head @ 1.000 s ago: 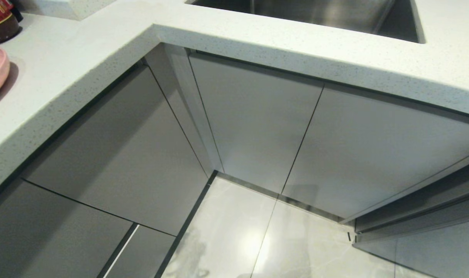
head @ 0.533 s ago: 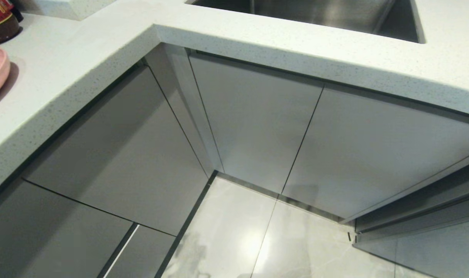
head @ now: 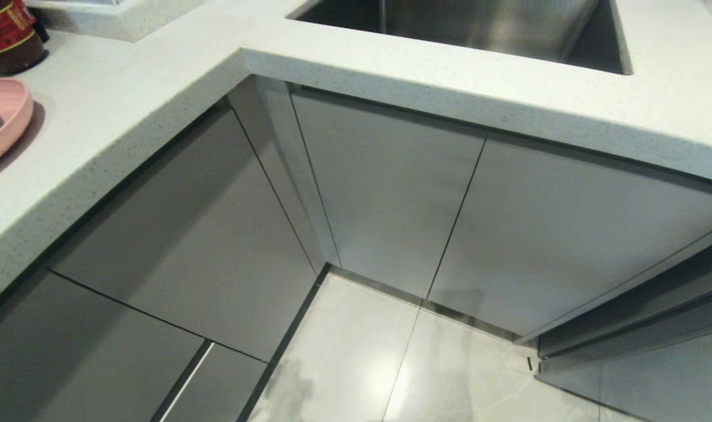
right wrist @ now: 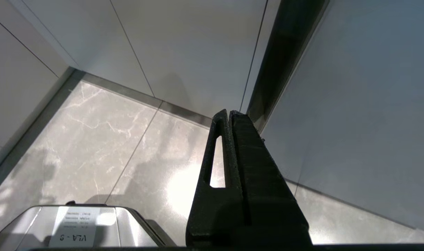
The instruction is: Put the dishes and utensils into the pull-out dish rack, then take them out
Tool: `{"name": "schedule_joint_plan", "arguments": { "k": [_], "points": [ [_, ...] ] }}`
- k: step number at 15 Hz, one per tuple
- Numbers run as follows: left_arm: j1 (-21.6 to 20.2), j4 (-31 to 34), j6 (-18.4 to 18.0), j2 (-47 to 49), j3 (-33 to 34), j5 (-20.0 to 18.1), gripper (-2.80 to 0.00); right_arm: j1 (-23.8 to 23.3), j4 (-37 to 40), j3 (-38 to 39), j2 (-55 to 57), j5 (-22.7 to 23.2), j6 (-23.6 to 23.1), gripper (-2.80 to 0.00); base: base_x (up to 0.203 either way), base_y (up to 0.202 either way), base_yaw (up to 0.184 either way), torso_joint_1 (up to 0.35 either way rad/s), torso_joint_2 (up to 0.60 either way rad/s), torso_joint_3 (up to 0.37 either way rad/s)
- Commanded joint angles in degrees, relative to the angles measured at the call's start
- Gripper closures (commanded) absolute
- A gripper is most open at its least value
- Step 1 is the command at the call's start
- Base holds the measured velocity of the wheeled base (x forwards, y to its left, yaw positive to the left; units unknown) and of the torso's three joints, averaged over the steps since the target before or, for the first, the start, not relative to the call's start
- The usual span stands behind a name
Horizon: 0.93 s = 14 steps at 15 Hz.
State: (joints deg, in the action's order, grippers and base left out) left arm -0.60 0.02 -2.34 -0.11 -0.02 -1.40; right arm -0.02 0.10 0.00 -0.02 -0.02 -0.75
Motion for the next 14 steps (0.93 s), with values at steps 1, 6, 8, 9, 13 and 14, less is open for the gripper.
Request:
{"name": "schedule_joint_plan", "arguments": {
  "k": [1,6,8,9,13,14],
  "points": [
    [0.0,-0.1,0.1,0.0,0.0,0.0,0.0,0.0,0.0,0.0,0.0,0.0,0.0,0.0,0.0,0.0,0.0,0.002,0.0,0.177],
    [0.0,0.0,0.1,0.0,-0.1,0.1,0.0,0.0,0.0,0.0,0.0,0.0,0.0,0.0,0.0,0.0,0.0,0.001,0.0,0.199],
    [0.0,0.0,0.0,0.0,-0.1,0.1,0.0,0.0,0.0,0.0,0.0,0.0,0.0,0.0,0.0,0.0,0.0,-0.001,0.0,0.2],
    [0.0,-0.1,-0.2,0.1,0.0,0.0,0.0,0.0,0.0,0.0,0.0,0.0,0.0,0.0,0.0,0.0,0.0,0.002,0.0,0.193],
    [0.0,-0.1,0.0,0.0,-0.1,0.0,0.0,0.0,0.0,0.0,0.0,0.0,0.0,0.0,0.0,0.0,0.0,0.002,0.0,0.207],
    [0.0,0.0,0.0,0.1,-0.1,0.0,0.0,0.0,0.0,0.0,0.0,0.0,0.0,0.0,0.0,0.0,0.0,0.002,0.0,0.207]
  ]
}}
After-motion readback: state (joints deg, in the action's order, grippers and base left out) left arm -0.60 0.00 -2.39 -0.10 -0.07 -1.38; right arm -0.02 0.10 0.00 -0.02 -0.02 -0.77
